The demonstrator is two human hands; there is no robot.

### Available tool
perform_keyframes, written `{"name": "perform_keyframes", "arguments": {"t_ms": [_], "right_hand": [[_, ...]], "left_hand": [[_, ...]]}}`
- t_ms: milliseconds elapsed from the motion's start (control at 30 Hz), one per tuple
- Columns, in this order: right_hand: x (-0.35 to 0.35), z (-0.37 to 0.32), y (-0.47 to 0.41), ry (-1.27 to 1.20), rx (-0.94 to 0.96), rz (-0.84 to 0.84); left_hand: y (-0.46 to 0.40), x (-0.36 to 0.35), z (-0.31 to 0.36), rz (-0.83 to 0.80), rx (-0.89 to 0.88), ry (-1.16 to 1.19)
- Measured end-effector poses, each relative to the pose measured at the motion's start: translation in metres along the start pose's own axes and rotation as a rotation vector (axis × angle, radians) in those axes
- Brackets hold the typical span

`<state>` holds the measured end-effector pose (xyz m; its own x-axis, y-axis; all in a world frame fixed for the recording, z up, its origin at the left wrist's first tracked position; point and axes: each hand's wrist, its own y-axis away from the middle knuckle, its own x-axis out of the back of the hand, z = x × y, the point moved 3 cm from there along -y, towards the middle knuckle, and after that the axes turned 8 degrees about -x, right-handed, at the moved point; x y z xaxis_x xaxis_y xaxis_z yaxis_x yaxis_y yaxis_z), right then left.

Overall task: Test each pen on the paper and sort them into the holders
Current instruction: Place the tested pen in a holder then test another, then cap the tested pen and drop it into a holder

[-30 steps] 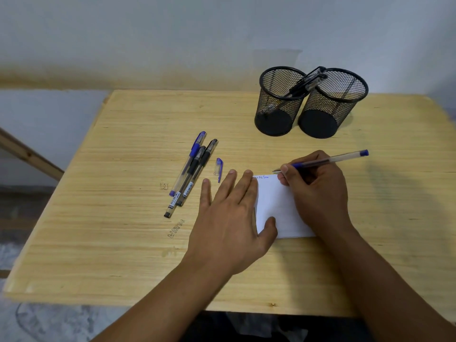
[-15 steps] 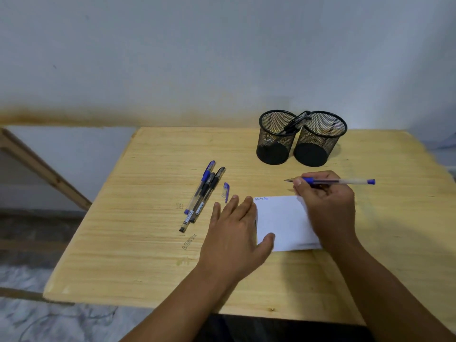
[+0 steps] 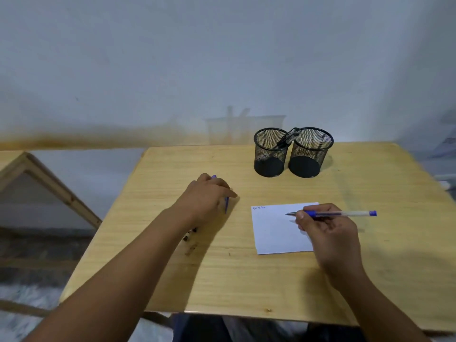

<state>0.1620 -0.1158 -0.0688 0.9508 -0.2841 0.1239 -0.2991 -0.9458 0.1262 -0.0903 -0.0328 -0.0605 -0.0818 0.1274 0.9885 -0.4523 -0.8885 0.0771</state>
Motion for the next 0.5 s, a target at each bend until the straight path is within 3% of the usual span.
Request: {"name": "perform_keyframes", "arguments": {"t_ms": [167,267,500], "right_hand": [[0.005,0.002,0.005,-0.007,0.006,-0.010],[0.007,0.000,0.005,-0.020,0.003,-0.025],[0.003,-0.021,0.008,-0.056,0.045,-0.115]], "left_hand": [[-0.006,0.001,-0.004,0.005,-0.173,-0.093],[-0.009,0.001,-0.002,0.088,-0.169,-0.114],[0.015,0.008,0.031,0.297,-0.025,0.429]]}}
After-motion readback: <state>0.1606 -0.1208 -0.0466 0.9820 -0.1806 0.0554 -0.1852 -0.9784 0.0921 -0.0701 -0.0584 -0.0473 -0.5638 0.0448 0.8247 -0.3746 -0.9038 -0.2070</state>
